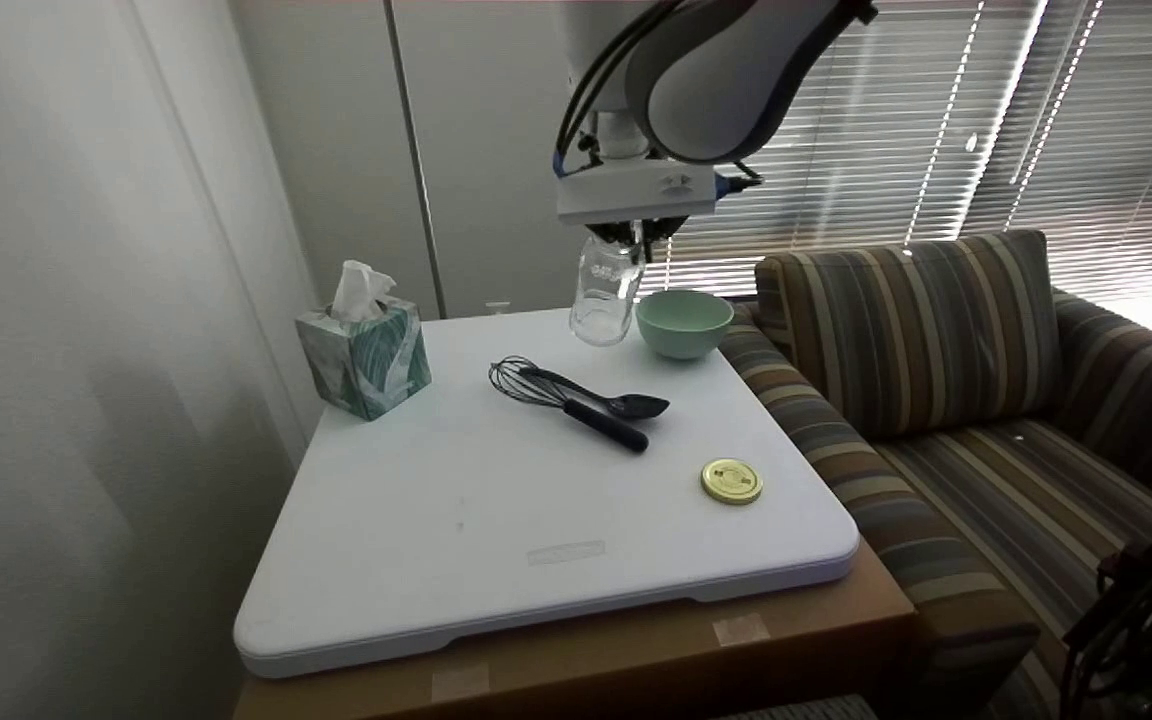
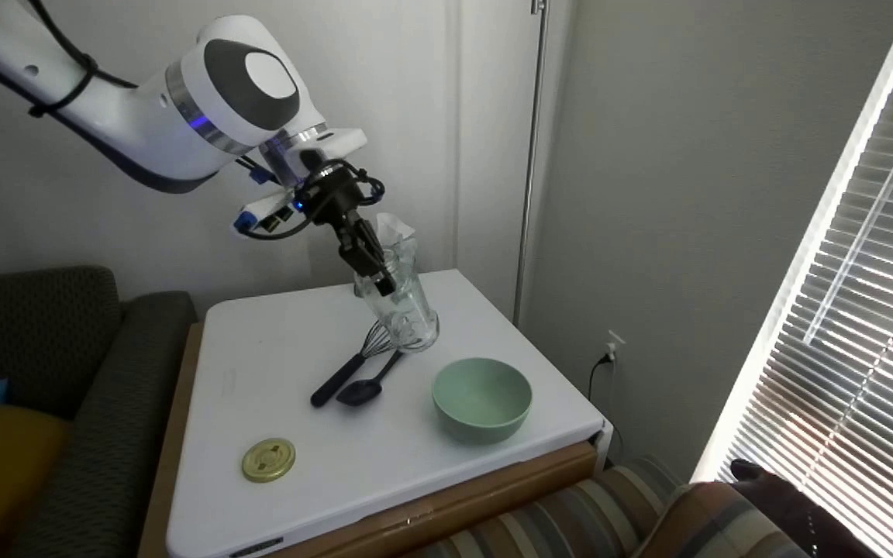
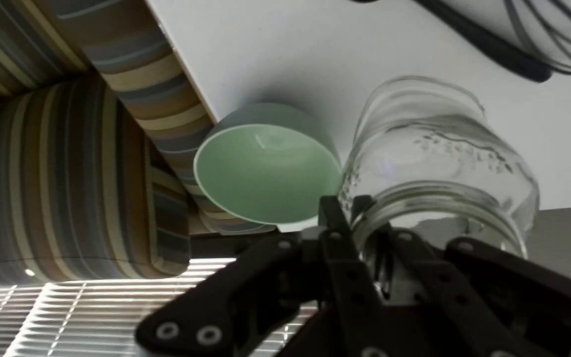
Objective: Put the spoon on the table and then move the jar to the right
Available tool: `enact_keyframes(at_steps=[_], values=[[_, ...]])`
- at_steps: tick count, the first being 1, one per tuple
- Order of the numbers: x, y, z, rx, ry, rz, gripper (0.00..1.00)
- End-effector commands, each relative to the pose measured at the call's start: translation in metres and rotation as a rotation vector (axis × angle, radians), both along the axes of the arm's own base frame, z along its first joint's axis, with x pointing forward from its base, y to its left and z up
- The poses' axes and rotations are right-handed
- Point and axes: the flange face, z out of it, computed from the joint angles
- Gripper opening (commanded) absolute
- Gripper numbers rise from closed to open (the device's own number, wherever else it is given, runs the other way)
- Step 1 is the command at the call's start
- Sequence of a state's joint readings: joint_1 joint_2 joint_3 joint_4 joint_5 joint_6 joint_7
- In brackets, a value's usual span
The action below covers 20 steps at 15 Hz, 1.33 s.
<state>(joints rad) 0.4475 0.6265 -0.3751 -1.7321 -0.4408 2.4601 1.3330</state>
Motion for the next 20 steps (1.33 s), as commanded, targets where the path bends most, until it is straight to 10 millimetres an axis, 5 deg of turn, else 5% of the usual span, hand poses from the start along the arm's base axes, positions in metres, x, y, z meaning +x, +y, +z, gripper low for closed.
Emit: enact_keyframes(at_steps=[1,11,16,20], values=[[-0.01,-0.029,0.019,-0.055,0.01,-0.102,0.03],[-0.048,-0.108,0.01,0.073,0.047,-0.339,0.03],[-0.057,-0.11,0.008,0.098,0.054,-0.382,0.03],[-0.054,-0.091,0.022,0.089,0.019,-0.377,0.03]])
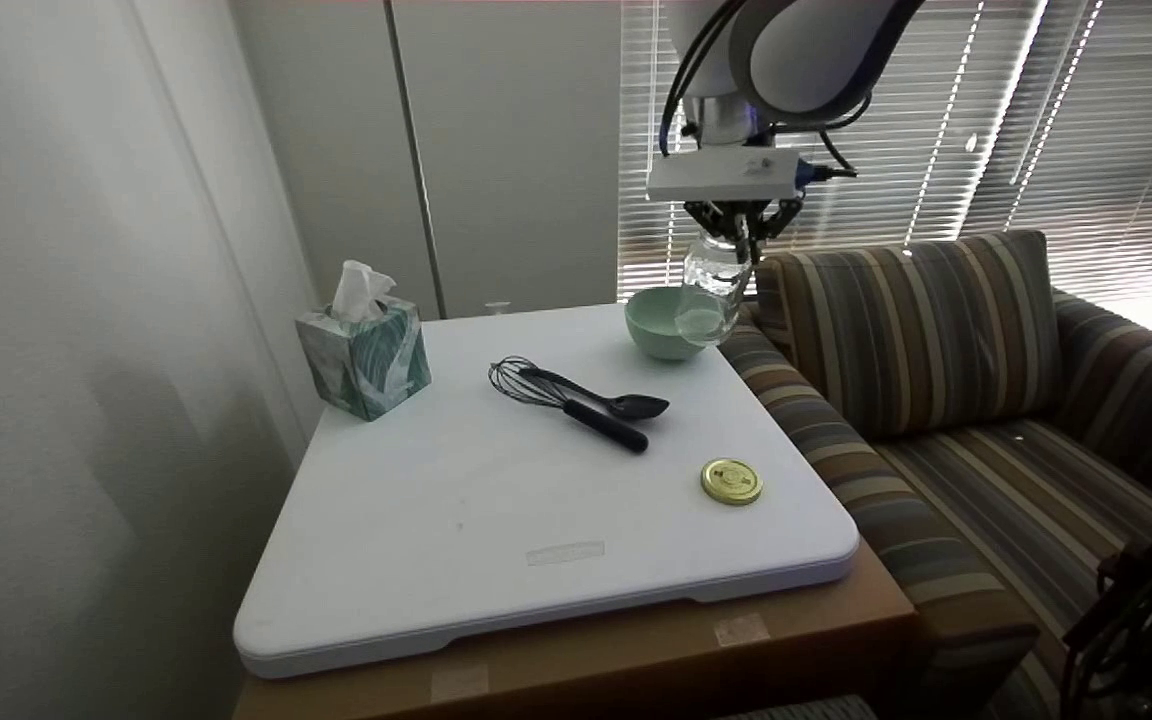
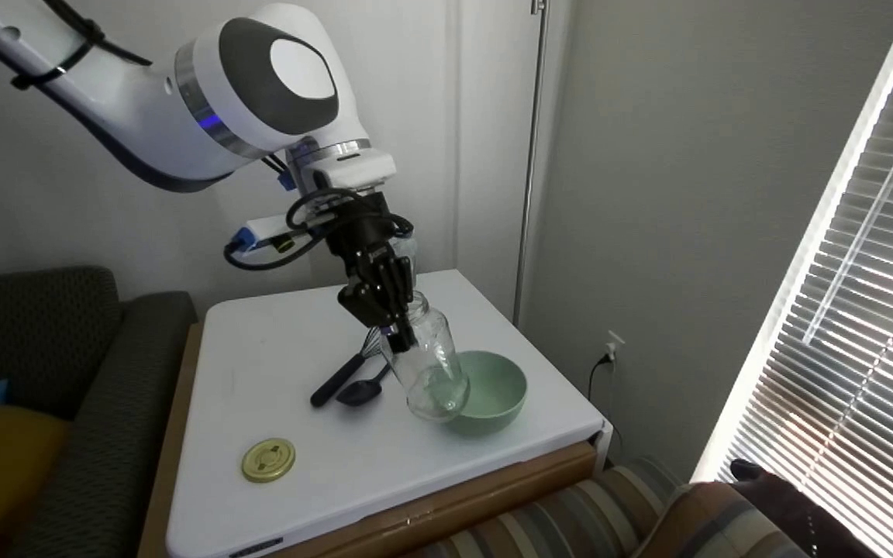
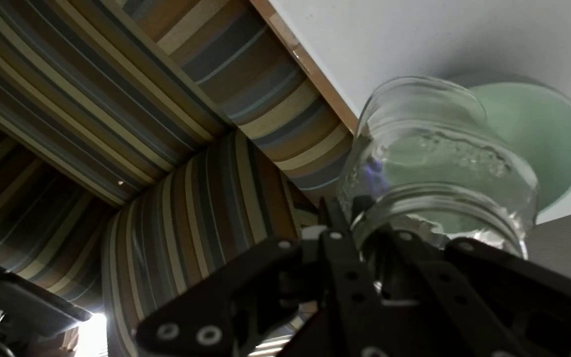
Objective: Put the spoon on the table and then move the jar to the right
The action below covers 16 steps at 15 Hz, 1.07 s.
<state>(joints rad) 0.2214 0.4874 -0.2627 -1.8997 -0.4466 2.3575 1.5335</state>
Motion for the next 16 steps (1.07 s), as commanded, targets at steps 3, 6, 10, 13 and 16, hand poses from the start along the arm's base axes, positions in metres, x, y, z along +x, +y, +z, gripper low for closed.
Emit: enact_keyframes(at_steps=[3,6,10,13,16], values=[[-0.001,0.029,0.037,-0.009,-0.051,0.025,0.03],[-0.002,0.047,0.044,0.016,-0.051,0.047,0.03],[-0.002,0.057,0.028,0.088,-0.022,0.051,0.03],[-0.006,0.052,0.021,0.117,-0.016,0.01,0.03],[-0.015,0.042,0.009,0.137,0.001,-0.024,0.03]])
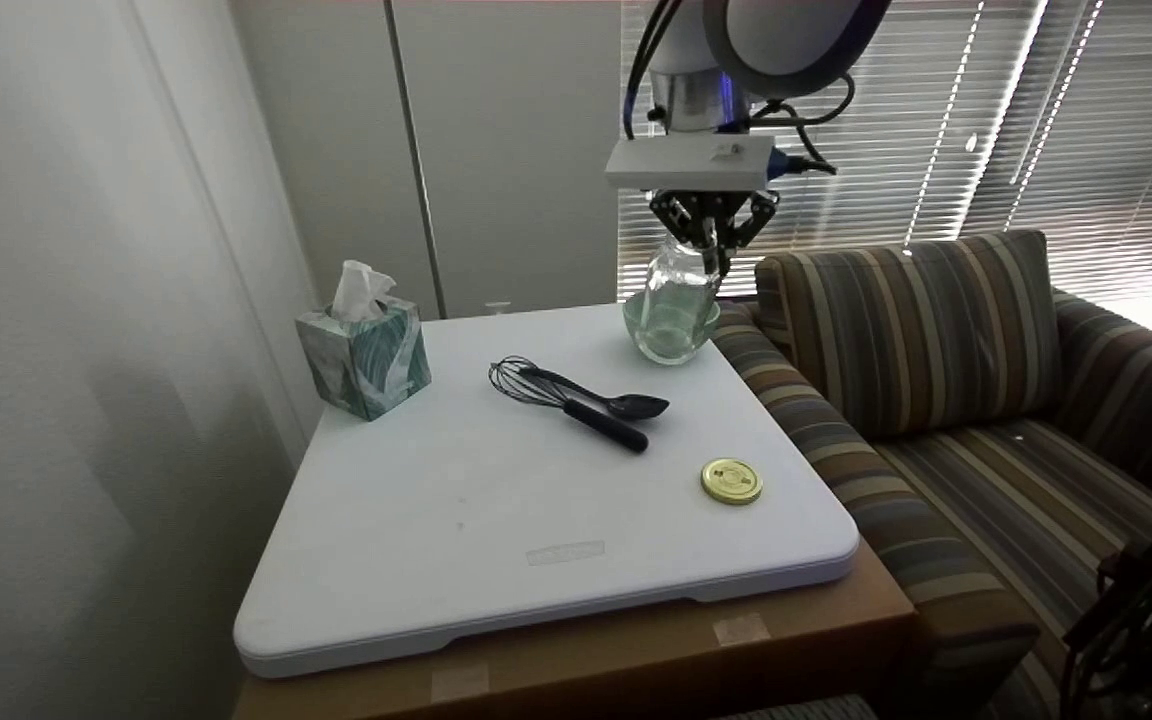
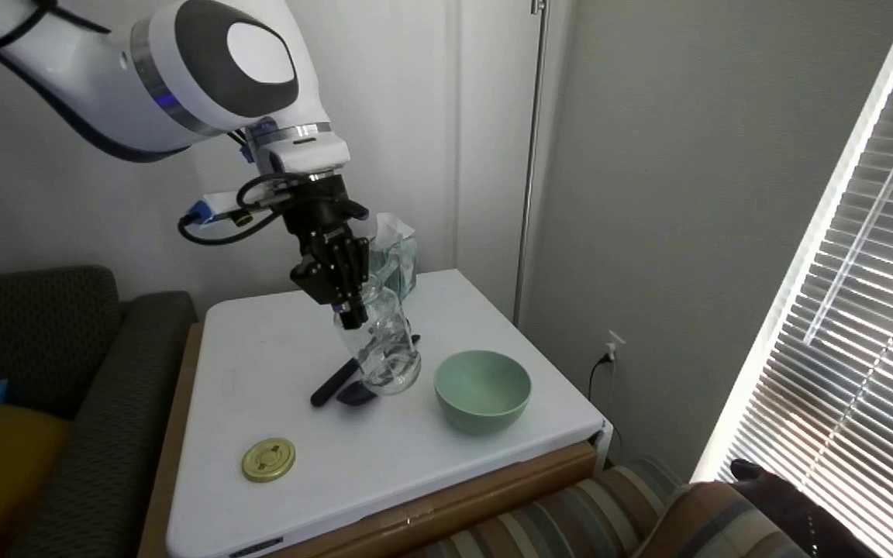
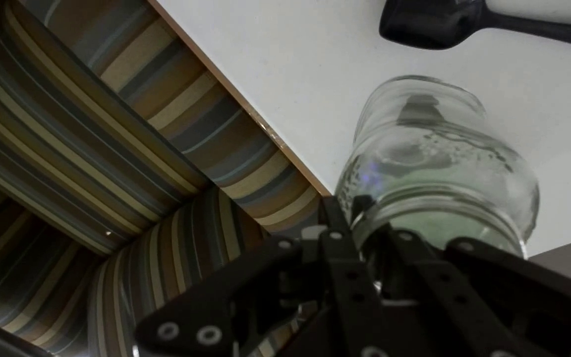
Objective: Put the spoon on the table and then move the jar to the right
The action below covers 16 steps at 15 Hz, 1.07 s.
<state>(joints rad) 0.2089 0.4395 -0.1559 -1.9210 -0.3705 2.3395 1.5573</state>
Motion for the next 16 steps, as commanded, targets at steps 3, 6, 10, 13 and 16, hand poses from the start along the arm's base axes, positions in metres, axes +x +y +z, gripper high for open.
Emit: enact_keyframes(at_steps=[3,6,10,13,16], values=[[-0.02,-0.019,-0.023,0.06,0.046,-0.048,0.03],[-0.03,-0.027,-0.042,0.098,0.061,-0.079,0.03],[-0.034,-0.037,-0.068,0.128,0.064,-0.105,0.03],[-0.03,-0.043,-0.073,0.152,0.06,-0.118,0.03],[-0.029,-0.046,-0.074,0.17,0.063,-0.118,0.44]])
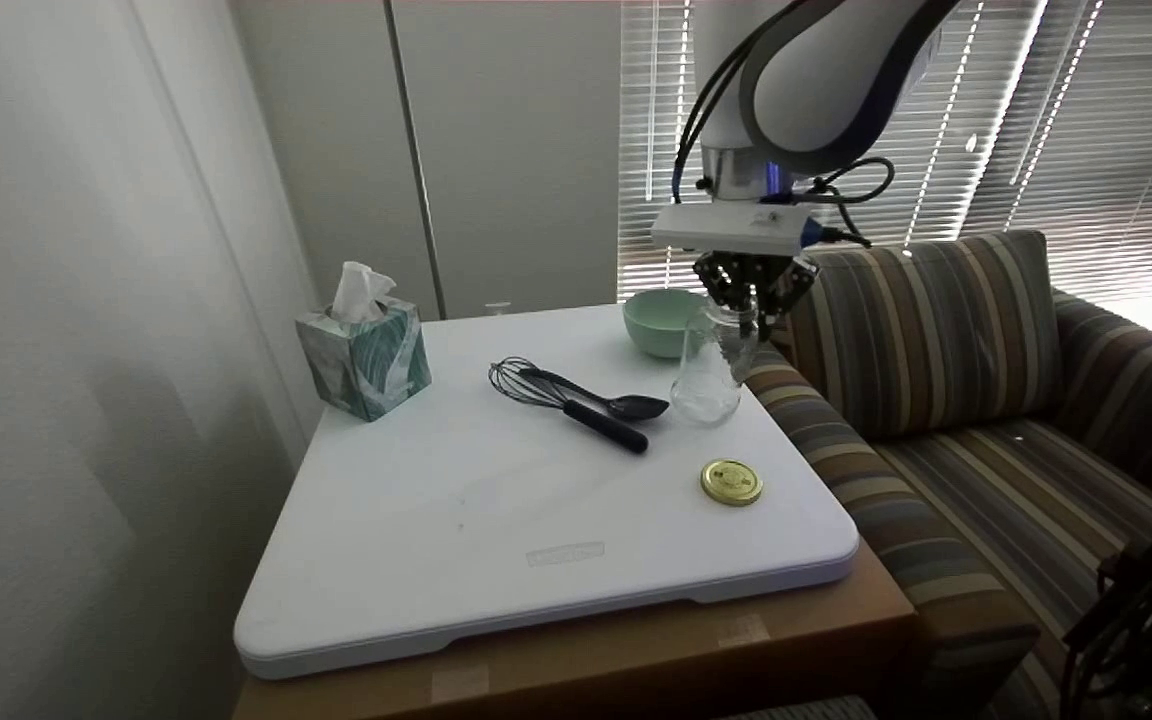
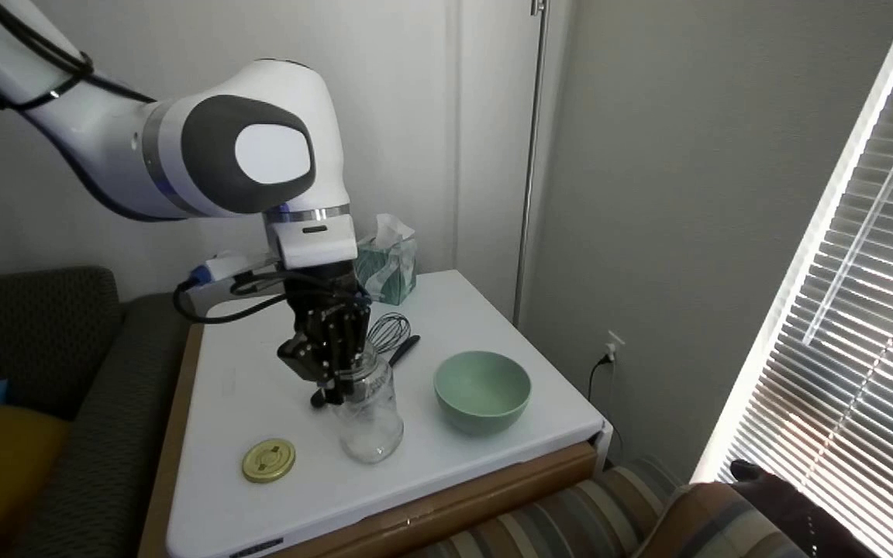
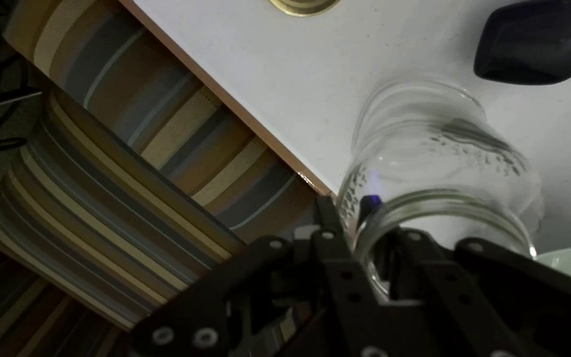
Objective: Put the spoon on the table and then move the jar to the right
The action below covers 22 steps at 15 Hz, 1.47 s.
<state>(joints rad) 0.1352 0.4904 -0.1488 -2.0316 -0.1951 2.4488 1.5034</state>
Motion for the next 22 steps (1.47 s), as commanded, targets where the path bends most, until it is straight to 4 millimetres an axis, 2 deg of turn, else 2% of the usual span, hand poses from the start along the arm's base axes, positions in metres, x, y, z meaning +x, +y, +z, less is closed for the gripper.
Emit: enact_keyframes(at_steps=[1,7,8,16,22], values=[[0.003,-0.006,-0.007,0.041,-0.007,0.01,0.52],[0.008,0.002,0.005,0.017,-0.006,0.043,0.95],[0.009,0.004,0.009,0.01,-0.007,0.047,0.98],[0.008,0.029,0.055,-0.103,-0.043,0.133,1.0],[0.003,0.072,0.104,-0.205,-0.184,0.306,1.0]])
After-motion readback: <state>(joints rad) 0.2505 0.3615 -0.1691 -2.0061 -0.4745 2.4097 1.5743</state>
